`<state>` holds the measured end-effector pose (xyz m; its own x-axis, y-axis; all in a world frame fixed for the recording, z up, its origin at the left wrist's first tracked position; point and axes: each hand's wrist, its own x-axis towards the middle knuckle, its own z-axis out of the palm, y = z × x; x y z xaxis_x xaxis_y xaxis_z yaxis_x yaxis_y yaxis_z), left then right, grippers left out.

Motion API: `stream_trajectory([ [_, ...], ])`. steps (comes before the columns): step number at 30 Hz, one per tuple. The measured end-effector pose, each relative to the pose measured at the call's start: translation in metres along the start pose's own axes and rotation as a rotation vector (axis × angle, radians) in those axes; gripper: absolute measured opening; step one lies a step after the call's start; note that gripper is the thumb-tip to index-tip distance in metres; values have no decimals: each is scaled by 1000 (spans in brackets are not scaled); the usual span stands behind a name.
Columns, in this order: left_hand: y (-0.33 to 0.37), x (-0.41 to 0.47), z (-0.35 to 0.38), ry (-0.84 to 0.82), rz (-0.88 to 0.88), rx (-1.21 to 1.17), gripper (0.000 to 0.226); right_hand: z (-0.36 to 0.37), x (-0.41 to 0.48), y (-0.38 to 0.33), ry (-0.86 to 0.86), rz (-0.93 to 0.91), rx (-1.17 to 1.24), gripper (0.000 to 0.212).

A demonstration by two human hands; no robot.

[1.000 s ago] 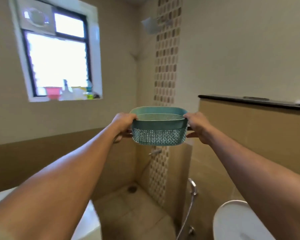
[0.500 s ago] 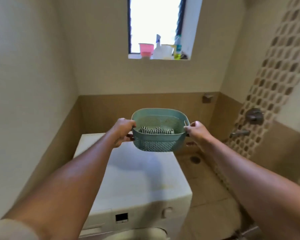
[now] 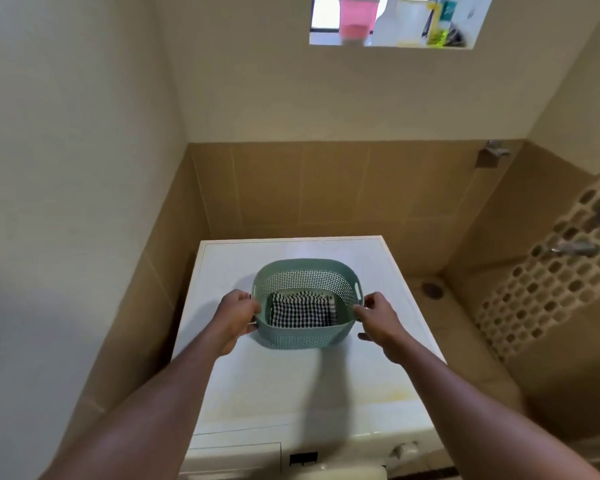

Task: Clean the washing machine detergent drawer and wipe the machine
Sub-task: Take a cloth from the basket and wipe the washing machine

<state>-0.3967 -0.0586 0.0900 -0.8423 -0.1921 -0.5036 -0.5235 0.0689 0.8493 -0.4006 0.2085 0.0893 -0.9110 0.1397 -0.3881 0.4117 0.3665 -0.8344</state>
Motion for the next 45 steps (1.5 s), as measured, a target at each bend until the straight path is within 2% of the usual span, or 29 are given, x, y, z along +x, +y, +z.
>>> stream_trajectory([
  [4,-8,8,-3,25,-13,20,13,13,9,4,-18,16,-24,19],
  [9,-20,12,-3,79,-21,156,8,17,13,15,-8,12,-29,18],
  [11,-17,9,1,132,11,228,15,18,14,13,44,-34,-149,23],
  [13,-10,4,7,230,99,434,36,16,14,7,177,-132,-370,34],
  [15,-4,2,14,359,258,745,48,16,18,-2,274,-346,-548,30],
  [17,1,4,22,443,457,984,42,21,25,-14,208,-552,-661,23],
  [19,3,8,33,418,595,1065,34,32,32,-25,66,-663,-754,21],
  [21,3,14,49,337,611,1059,24,44,38,-33,-104,-691,-852,24],
  [22,2,18,57,299,563,1044,20,50,41,-35,-208,-689,-917,27],
  [24,1,24,69,231,349,1010,18,64,48,-34,-405,-668,-1048,32],
  [26,-2,32,77,153,110,961,22,74,58,-29,-517,-594,-1114,35],
  [29,-7,46,85,116,-54,856,26,83,70,-26,-558,-563,-1159,32],
  [32,-4,60,92,211,-145,758,40,87,80,-30,-588,-525,-1156,25],
  [33,0,60,95,248,-175,712,38,87,83,-30,-598,-516,-1161,23],
  [35,7,59,102,322,-208,598,19,88,87,-29,-623,-498,-1149,23],
  [37,12,59,107,361,-231,427,3,87,88,-29,-641,-468,-1091,28],
  [39,18,59,110,345,-253,198,12,82,92,-32,-634,-445,-1021,29],
  [41,28,55,113,314,-248,100,25,75,99,-36,-596,-378,-878,29],
  [45,52,30,127,312,-58,42,12,52,100,-49,-457,-47,-150,29],
])
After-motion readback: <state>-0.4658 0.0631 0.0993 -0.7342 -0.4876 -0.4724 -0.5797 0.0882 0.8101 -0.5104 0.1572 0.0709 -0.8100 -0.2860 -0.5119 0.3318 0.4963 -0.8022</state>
